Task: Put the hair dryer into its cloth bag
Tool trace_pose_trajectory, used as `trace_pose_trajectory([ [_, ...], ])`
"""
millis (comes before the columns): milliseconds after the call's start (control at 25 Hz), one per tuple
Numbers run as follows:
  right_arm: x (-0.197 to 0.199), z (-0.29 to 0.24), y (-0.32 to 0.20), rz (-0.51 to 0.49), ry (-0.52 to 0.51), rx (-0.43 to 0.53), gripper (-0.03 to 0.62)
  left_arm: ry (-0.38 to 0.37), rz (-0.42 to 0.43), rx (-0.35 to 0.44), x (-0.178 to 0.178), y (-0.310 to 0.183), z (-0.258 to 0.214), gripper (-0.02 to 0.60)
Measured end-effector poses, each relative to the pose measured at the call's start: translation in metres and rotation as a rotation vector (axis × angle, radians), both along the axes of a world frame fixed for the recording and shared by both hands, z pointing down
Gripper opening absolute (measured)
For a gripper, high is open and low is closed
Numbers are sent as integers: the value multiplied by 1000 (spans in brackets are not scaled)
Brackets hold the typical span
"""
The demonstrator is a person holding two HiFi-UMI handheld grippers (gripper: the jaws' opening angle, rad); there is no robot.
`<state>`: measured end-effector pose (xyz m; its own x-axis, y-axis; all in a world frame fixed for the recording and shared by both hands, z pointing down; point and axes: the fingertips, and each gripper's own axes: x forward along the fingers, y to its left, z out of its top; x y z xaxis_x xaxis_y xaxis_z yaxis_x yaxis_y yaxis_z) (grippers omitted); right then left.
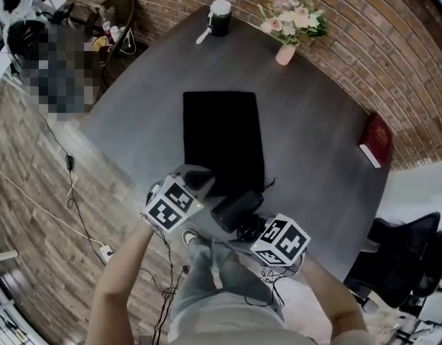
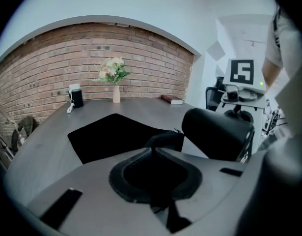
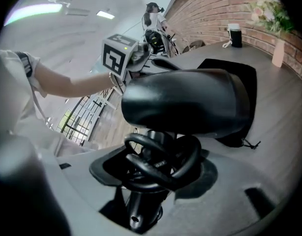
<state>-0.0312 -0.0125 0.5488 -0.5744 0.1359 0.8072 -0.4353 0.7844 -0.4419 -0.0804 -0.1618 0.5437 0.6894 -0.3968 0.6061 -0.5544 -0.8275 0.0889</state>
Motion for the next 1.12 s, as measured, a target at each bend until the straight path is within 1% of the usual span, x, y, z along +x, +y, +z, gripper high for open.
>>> trace_pose_trajectory([
  [200,-9,15,9,-70,19,-57,270,17,19,9,3,-3,-7,21],
  [360,-12,28,12,-85,54,-109,270,45,46,3,7,0,-11,21],
  [440,-15,34,13,-77,56,-147,270,47,62,5,8,2,-12,21],
  [600,-20,46,3,-35,79,-193,270,24,83,21,4,5,-11,21],
  [720,-20,52,-12,21,90,-211,270,16,90,31,1,9,-12,21],
  [960,-23,59,-45,143,121,-191,270,26,91,45,3,11,-18,21],
  [1120,-28,61,-63,234,129,-190,272,16,116,64,5,10,-23,21],
])
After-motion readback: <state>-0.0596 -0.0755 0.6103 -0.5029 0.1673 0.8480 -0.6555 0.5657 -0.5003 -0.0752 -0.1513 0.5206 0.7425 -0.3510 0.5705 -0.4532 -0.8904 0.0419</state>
